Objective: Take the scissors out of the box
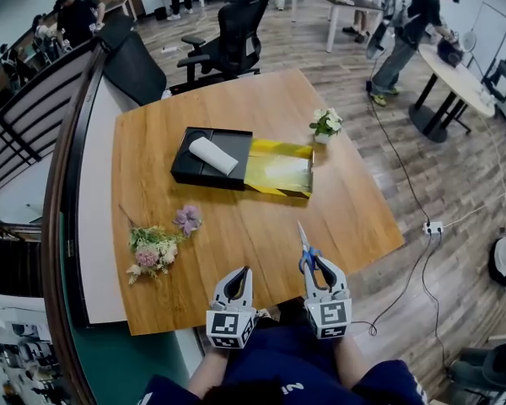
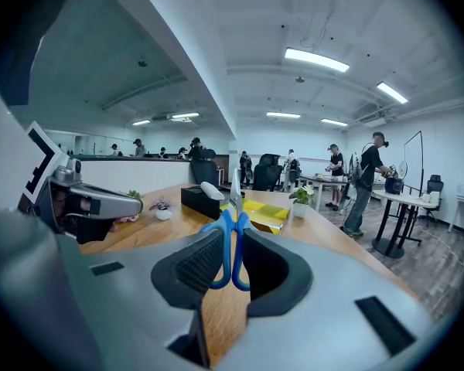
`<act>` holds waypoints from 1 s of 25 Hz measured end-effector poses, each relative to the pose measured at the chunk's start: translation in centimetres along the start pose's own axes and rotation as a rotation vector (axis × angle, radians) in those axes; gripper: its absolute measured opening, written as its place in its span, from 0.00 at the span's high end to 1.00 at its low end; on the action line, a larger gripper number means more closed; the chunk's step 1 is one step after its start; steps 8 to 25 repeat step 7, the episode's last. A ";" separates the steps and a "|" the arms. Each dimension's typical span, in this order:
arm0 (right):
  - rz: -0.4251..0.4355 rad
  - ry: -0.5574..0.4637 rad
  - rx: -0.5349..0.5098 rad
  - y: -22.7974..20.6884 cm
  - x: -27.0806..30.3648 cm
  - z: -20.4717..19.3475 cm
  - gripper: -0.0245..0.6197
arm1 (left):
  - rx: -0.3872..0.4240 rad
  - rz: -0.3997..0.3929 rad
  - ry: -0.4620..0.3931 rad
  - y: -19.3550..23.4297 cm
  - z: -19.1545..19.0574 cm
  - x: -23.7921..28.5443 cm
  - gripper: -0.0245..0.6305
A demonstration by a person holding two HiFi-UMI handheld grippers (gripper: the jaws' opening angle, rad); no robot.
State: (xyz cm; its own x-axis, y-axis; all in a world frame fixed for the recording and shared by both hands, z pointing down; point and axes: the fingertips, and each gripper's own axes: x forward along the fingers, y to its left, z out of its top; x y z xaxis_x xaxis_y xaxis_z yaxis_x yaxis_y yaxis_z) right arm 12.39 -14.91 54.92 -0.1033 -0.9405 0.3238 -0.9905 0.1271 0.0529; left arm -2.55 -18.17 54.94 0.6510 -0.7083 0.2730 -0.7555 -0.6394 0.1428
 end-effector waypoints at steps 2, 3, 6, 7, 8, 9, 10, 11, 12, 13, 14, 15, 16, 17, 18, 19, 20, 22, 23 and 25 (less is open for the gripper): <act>-0.004 0.003 0.002 -0.1 0.0 -0.1 0.82 | 0.000 -0.001 0.001 0.1 0.0 0.1 0.96; -0.005 0.003 0.002 -0.1 0.0 -0.1 0.82 | -0.001 -0.001 0.001 0.1 0.0 0.2 0.96; -0.010 0.003 0.001 -0.3 0.1 0.2 0.82 | -0.002 -0.003 -0.002 0.2 0.3 0.3 0.96; -0.011 0.002 0.001 -0.4 0.1 0.2 0.82 | -0.003 -0.004 -0.003 0.2 0.3 0.3 0.96; -0.011 0.002 0.001 -0.4 0.1 0.2 0.82 | -0.003 -0.004 -0.003 0.2 0.3 0.3 0.96; -0.011 0.002 0.001 -0.4 0.1 0.2 0.82 | -0.003 -0.004 -0.003 0.2 0.3 0.3 0.96; -0.011 0.002 0.001 -0.4 0.1 0.2 0.82 | -0.003 -0.004 -0.003 0.2 0.3 0.3 0.96; -0.011 0.002 0.001 -0.4 0.1 0.2 0.82 | -0.003 -0.004 -0.003 0.2 0.3 0.3 0.96; -0.011 0.002 0.001 -0.4 0.1 0.2 0.82 | -0.003 -0.004 -0.003 0.2 0.3 0.3 0.96; -0.011 0.002 0.001 -0.4 0.1 0.2 0.82 | -0.003 -0.004 -0.003 0.2 0.3 0.3 0.96; -0.011 0.002 0.001 -0.4 0.1 0.2 0.82 | -0.003 -0.004 -0.003 0.2 0.3 0.3 0.96; -0.011 0.002 0.001 -0.4 0.1 0.2 0.82 | -0.003 -0.004 -0.003 0.2 0.3 0.3 0.96; -0.011 0.002 0.001 -0.4 0.1 0.2 0.82 | -0.003 -0.004 -0.003 0.2 0.3 0.3 0.96; -0.011 0.002 0.001 -0.4 0.1 0.2 0.82 | -0.003 -0.004 -0.003 0.2 0.3 0.3 0.96; -0.011 0.002 0.001 -0.4 0.1 0.2 0.82 | -0.003 -0.004 -0.003 0.2 0.3 0.3 0.96; -0.011 0.002 0.001 -0.4 0.1 0.2 0.82 | -0.003 -0.004 -0.003 0.2 0.3 0.3 0.96; -0.011 0.002 0.001 -0.4 0.1 0.2 0.82 | -0.003 -0.004 -0.003 0.2 0.3 0.3 0.96; -0.011 0.002 0.001 -0.4 0.1 0.2 0.82 | -0.003 -0.004 -0.003 0.2 0.3 0.3 0.96; -0.011 0.002 0.001 -0.4 0.1 0.2 0.82 | -0.003 -0.004 -0.003 0.2 0.3 0.3 0.96; -0.011 0.002 0.001 -0.4 0.1 0.2 0.82 | -0.003 -0.004 -0.003 0.2 0.3 0.3 0.96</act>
